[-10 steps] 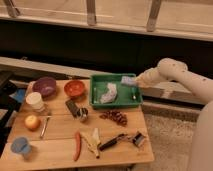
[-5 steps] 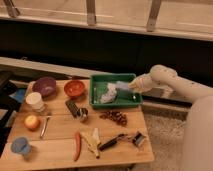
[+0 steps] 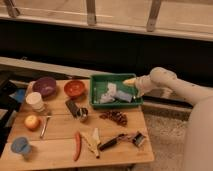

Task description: Place sponge in tray

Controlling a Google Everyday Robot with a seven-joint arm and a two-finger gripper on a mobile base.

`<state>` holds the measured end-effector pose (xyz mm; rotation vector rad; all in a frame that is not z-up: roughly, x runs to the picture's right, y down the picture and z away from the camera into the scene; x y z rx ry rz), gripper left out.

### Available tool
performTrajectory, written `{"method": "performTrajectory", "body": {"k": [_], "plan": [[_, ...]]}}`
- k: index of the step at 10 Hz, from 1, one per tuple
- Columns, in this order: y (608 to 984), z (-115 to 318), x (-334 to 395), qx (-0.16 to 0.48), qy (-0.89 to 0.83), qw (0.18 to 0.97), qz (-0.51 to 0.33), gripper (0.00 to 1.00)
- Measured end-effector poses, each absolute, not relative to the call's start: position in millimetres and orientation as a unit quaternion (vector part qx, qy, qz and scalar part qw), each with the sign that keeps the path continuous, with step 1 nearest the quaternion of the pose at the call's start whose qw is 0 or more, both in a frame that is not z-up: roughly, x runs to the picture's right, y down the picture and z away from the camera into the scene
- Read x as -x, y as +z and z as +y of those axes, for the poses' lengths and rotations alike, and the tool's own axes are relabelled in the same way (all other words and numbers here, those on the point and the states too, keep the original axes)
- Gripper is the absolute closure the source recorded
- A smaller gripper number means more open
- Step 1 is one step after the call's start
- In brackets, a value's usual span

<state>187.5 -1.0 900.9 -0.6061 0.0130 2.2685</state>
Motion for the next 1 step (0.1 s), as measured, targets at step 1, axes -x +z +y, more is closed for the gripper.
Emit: {"method": "performTrajectory", "body": {"k": [1], "plan": [[900.9,-0.8,-187.9,0.238,0.891,0.386,0.005,0.20]]}}
